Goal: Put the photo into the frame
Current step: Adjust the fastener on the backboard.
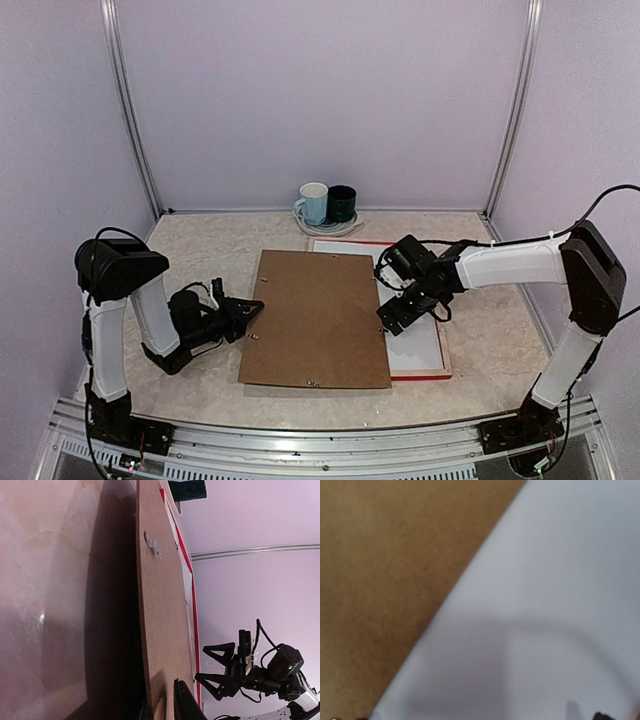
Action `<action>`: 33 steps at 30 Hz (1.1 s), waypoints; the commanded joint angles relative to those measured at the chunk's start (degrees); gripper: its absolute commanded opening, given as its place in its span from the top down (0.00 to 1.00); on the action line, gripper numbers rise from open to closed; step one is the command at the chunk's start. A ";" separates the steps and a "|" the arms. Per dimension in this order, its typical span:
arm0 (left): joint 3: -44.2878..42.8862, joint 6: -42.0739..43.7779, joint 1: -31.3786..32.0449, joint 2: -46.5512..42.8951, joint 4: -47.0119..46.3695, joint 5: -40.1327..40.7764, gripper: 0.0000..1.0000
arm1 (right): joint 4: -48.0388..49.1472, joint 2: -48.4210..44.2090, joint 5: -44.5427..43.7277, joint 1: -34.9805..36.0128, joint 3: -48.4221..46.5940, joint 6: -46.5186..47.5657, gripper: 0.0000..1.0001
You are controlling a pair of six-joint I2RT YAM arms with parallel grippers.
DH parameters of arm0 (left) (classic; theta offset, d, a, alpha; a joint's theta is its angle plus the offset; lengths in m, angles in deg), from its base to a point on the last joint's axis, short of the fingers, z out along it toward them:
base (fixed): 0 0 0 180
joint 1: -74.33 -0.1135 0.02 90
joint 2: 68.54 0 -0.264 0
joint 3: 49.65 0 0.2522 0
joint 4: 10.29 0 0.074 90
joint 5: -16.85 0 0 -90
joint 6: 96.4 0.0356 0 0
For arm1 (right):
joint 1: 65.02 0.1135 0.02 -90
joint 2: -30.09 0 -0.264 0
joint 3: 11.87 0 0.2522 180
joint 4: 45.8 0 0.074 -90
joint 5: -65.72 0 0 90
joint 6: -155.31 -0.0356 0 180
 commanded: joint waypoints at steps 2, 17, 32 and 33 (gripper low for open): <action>0.75 -0.09 -0.53 1.59 -3.36 -0.60 0.83 | -1.56 1.28 -0.47 1.44 -1.05 1.04 0.03; 0.85 0.09 -0.36 1.70 -2.78 -0.20 0.83 | -1.86 0.35 2.92 3.56 -1.18 1.29 0.03; 0.73 0.13 -0.27 1.67 -1.82 0.02 0.83 | -4.69 -2.46 -0.78 4.18 -4.68 0.58 0.01; 0.67 0.22 -0.35 1.60 -1.76 -0.06 0.83 | -5.02 -2.58 -1.16 4.05 -5.32 0.73 0.01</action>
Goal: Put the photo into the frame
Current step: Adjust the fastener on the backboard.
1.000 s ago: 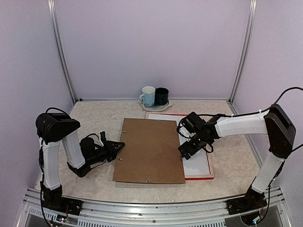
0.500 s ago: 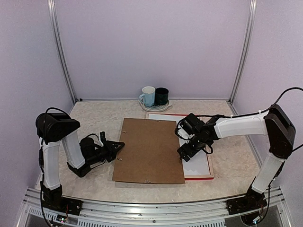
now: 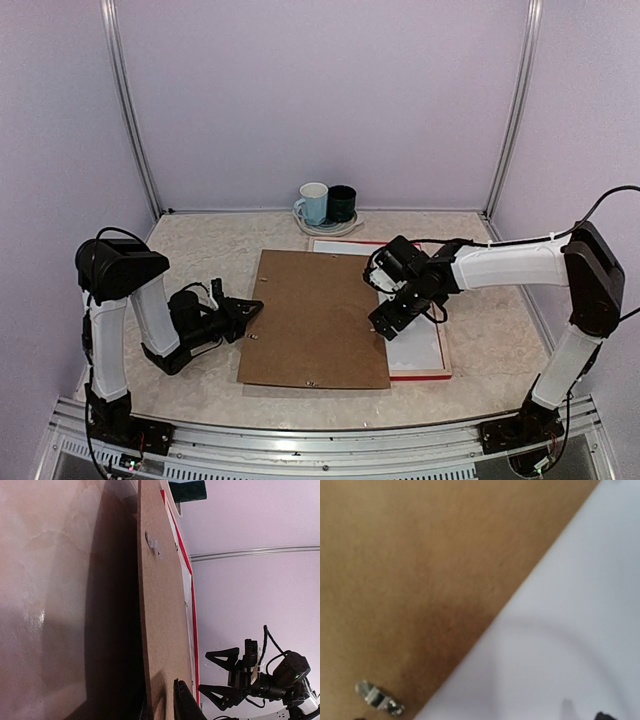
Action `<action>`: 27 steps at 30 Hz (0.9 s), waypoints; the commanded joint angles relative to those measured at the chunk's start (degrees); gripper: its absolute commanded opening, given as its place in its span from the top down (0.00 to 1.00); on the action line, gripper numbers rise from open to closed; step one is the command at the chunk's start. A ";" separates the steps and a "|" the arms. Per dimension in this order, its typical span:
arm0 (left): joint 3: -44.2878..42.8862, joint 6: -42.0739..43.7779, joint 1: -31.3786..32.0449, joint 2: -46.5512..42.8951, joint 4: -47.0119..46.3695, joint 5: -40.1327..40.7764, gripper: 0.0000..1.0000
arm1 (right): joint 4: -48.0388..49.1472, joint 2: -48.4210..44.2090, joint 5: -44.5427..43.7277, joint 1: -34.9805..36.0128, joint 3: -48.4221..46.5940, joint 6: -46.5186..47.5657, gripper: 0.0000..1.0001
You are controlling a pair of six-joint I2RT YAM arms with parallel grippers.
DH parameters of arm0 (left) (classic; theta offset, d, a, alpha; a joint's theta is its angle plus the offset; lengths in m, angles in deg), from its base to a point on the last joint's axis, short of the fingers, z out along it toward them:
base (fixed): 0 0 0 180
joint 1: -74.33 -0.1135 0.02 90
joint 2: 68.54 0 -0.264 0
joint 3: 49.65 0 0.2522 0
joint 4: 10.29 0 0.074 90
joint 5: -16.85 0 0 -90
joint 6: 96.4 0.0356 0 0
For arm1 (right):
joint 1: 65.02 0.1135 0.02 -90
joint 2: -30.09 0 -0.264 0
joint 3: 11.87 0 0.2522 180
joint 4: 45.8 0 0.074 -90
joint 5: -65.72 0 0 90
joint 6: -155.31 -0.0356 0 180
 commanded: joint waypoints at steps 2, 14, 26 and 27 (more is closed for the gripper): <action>0.39 0.86 -0.26 1.16 -0.64 -0.09 0.83 | -2.38 -2.67 -3.80 -0.30 -4.42 0.02 0.01; 0.34 0.87 -0.47 2.01 -0.90 -0.44 0.83 | -0.52 5.43 -12.92 -7.64 -13.27 -1.14 0.01; 0.01 0.59 -0.41 2.47 -1.37 -0.70 0.83 | 2.36 17.88 -13.13 -9.42 -21.55 -2.29 0.01; -0.01 0.59 -0.45 2.47 -1.33 -0.76 0.83 | 2.27 18.64 -13.31 -9.39 -22.23 -2.40 0.01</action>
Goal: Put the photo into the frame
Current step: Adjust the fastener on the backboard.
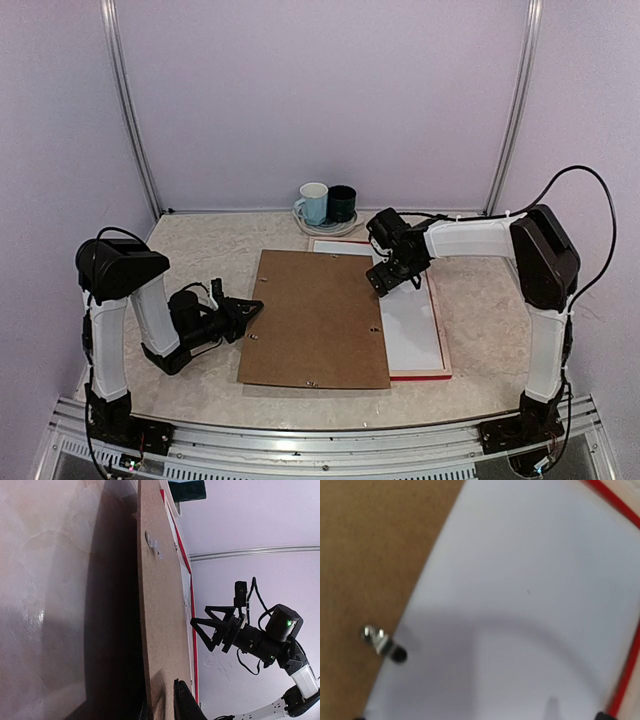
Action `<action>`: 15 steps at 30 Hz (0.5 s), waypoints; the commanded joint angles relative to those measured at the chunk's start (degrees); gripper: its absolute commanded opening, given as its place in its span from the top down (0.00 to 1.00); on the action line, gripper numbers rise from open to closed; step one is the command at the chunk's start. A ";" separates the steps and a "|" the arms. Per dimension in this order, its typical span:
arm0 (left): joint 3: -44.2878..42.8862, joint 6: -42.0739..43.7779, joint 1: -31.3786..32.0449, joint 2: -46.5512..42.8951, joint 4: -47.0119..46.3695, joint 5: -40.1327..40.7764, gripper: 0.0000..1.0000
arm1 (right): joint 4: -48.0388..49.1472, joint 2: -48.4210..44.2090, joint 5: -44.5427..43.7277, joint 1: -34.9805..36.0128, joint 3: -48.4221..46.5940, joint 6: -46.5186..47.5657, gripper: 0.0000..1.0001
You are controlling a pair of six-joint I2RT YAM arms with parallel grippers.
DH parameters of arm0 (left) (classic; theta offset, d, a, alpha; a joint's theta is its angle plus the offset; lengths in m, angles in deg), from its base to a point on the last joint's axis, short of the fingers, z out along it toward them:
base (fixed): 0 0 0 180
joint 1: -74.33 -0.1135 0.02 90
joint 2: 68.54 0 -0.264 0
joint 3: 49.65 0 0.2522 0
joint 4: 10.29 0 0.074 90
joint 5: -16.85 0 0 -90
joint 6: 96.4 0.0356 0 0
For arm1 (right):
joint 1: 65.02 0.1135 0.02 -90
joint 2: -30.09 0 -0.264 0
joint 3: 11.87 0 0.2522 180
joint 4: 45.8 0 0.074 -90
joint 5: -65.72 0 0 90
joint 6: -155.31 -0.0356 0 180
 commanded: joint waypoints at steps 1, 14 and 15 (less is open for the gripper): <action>0.06 0.83 -0.26 2.17 -0.95 -0.53 0.83 | 1.07 3.28 -1.28 -0.38 -3.98 -1.39 0.01; 0.37 0.94 -0.24 2.68 -1.88 -0.79 0.83 | 1.89 8.60 -5.05 -1.20 -8.40 -2.27 0.01; 0.46 0.87 -0.25 2.84 -2.08 -0.87 0.83 | 2.01 8.95 -5.01 -1.20 -8.66 -2.24 0.01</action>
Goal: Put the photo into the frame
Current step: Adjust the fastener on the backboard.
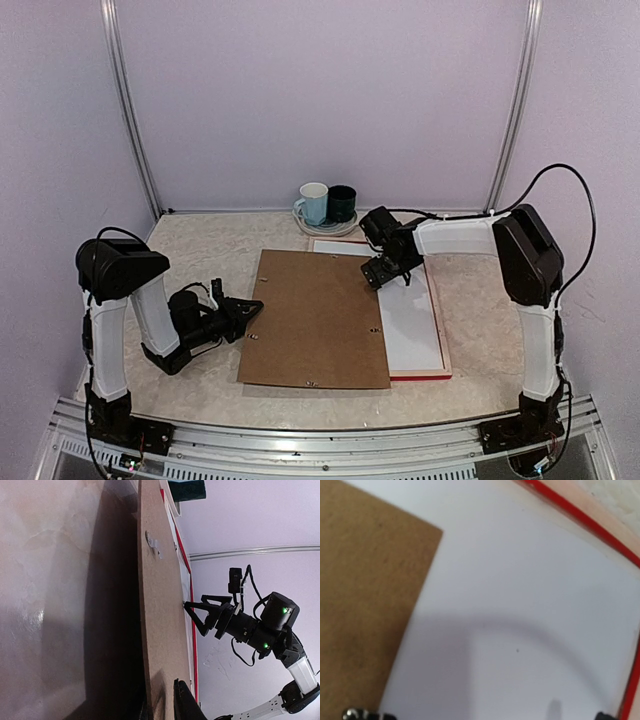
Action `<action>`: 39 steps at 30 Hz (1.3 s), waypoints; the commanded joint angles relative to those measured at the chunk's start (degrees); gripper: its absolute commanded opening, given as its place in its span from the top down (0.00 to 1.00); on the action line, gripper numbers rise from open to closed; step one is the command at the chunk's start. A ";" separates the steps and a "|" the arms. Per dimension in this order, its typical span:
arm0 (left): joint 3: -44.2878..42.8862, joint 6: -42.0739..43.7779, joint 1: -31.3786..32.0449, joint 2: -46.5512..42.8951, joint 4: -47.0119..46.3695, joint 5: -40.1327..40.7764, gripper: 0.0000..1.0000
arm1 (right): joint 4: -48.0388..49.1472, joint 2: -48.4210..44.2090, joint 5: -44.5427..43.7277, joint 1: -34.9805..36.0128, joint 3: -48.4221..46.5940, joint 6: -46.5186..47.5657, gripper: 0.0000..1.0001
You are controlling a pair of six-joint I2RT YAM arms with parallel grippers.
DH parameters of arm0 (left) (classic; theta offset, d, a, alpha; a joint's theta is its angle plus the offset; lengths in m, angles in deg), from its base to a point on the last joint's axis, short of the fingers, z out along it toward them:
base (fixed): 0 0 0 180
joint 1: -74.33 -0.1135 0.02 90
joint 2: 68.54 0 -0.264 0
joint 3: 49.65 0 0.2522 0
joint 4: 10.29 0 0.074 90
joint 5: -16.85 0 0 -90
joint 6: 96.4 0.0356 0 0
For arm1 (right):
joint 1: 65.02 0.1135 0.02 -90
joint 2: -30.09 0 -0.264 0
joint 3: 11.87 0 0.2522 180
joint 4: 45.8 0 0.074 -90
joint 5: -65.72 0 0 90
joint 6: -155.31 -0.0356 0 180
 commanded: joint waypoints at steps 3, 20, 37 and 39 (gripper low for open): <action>0.38 0.90 -0.25 3.06 -2.25 -0.68 0.83 | 0.95 2.97 -2.06 -0.50 -2.68 -1.04 0.01; 0.12 0.90 -0.14 3.55 -2.34 -0.86 0.83 | 1.71 5.50 -1.43 -0.49 -6.57 -0.94 0.01; -0.77 0.59 -0.25 2.78 -1.37 -0.67 0.84 | 3.34 -9.21 5.24 -3.51 5.04 -5.46 0.01; -1.31 0.55 -0.25 2.57 -1.30 -0.89 0.87 | 4.29 -12.01 6.21 -4.90 8.68 -6.26 0.01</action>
